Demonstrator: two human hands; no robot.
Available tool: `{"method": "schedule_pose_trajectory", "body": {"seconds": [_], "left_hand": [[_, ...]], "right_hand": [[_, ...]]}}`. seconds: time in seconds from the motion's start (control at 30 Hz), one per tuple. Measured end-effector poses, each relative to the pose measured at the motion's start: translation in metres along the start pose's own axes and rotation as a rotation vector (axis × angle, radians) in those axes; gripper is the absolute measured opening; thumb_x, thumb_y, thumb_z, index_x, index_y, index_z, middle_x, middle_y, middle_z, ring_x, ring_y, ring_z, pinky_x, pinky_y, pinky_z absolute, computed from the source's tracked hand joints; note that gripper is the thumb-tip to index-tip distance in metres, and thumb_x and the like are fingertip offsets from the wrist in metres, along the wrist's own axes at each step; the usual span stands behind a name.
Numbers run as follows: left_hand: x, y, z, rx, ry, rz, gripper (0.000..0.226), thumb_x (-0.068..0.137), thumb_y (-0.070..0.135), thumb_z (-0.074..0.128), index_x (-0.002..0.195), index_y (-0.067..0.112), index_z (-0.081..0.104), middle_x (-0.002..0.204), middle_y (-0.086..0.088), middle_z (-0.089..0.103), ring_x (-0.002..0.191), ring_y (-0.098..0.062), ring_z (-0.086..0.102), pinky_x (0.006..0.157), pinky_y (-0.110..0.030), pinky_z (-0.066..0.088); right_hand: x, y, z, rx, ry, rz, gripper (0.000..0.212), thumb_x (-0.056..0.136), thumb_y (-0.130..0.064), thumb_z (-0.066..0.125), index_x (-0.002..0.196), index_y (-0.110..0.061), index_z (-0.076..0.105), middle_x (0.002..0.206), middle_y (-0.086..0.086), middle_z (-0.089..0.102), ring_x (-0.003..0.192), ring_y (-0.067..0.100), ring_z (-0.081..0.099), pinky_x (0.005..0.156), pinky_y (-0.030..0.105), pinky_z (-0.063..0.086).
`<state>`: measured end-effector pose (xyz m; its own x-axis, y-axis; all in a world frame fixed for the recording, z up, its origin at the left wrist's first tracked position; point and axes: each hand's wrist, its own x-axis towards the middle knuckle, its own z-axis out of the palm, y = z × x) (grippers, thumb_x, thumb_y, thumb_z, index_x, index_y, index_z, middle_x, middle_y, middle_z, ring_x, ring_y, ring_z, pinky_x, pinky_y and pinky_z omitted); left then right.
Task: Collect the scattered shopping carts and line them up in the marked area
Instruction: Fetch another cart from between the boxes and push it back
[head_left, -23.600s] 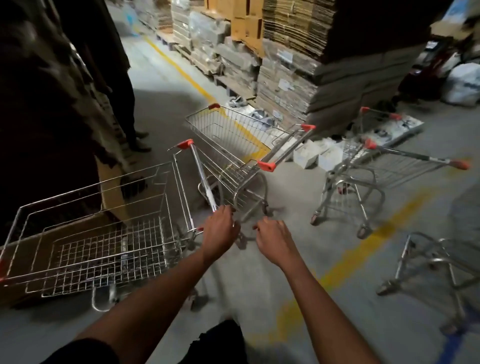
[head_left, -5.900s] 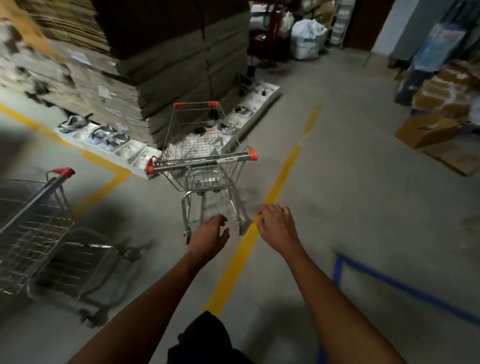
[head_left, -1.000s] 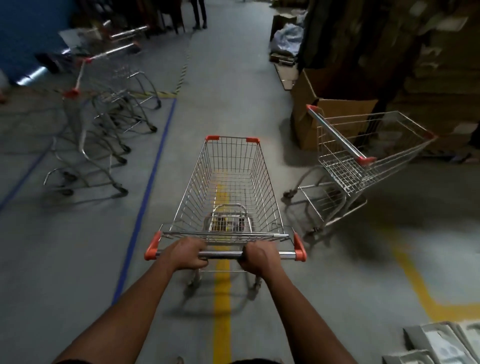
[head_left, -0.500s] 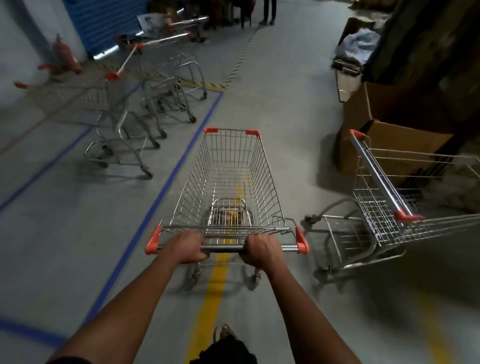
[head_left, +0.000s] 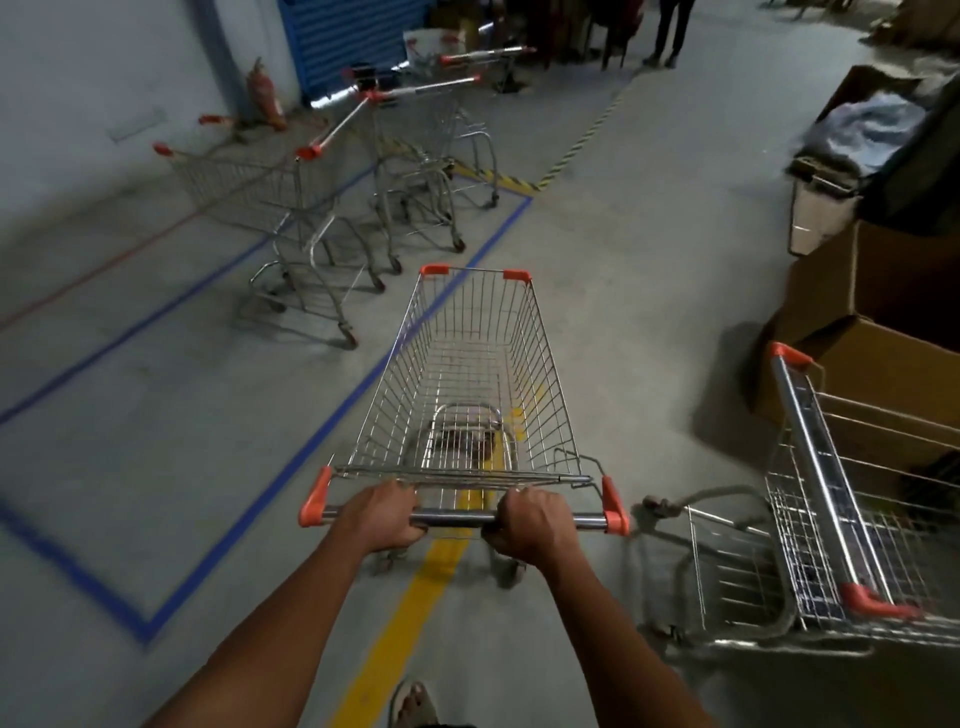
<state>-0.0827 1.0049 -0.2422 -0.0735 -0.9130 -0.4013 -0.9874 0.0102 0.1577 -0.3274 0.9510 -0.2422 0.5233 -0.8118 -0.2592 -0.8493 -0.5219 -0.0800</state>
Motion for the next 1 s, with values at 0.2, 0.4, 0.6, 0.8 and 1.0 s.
{"method": "schedule_pose_trajectory", "body": {"seconds": [0.2,0.4,0.6,0.8,1.0], "left_hand": [[-0.025,0.042,0.021,-0.044,0.069,-0.139,0.025,0.081,0.051,0.060,0.090,0.028,0.064,0.089,0.002,0.067,0.084,-0.021,0.068,0.069,-0.030,0.048],[-0.039,0.093,0.045,-0.133,0.077,-0.301,0.034,0.081,0.052,0.058,0.095,0.023,0.068,0.093,0.001,0.071,0.085,-0.021,0.070,0.071,-0.032,0.053],[-0.028,0.110,0.039,-0.156,0.118,-0.382,0.036,0.086,0.051,0.057,0.096,0.020,0.073,0.094,-0.002,0.073,0.089,-0.022,0.071,0.078,-0.033,0.056],[0.011,0.090,0.021,-0.154,0.147,-0.432,0.041,0.084,0.053,0.057,0.102,0.021,0.073,0.097,-0.003,0.075,0.090,-0.022,0.071,0.077,-0.033,0.055],[0.054,0.013,-0.008,-0.163,0.162,-0.492,0.045,0.085,0.054,0.056,0.109,0.019,0.073,0.104,-0.005,0.075,0.099,-0.025,0.071,0.083,-0.034,0.056]], "right_hand": [[-0.019,0.031,0.006,0.012,-0.007,-0.129,0.035,0.094,-0.059,0.053,0.079,-0.028,0.054,0.064,-0.008,0.046,0.061,0.015,0.055,0.059,0.029,0.044],[-0.025,0.071,0.009,-0.061,0.043,-0.300,0.041,0.091,-0.059,0.052,0.089,-0.020,0.066,0.089,0.005,0.071,0.081,0.030,0.070,0.064,0.033,0.041],[0.011,0.090,-0.004,-0.119,0.026,-0.424,0.043,0.093,-0.054,0.051,0.098,-0.016,0.069,0.100,0.011,0.075,0.092,0.036,0.072,0.077,0.037,0.052],[0.079,0.089,-0.028,-0.162,0.011,-0.466,0.041,0.090,-0.053,0.053,0.099,-0.016,0.070,0.102,0.010,0.075,0.095,0.033,0.072,0.078,0.035,0.050],[0.171,0.045,-0.056,-0.169,0.024,-0.531,0.042,0.089,-0.052,0.055,0.098,-0.015,0.072,0.100,0.011,0.075,0.095,0.034,0.072,0.078,0.035,0.052]]}}
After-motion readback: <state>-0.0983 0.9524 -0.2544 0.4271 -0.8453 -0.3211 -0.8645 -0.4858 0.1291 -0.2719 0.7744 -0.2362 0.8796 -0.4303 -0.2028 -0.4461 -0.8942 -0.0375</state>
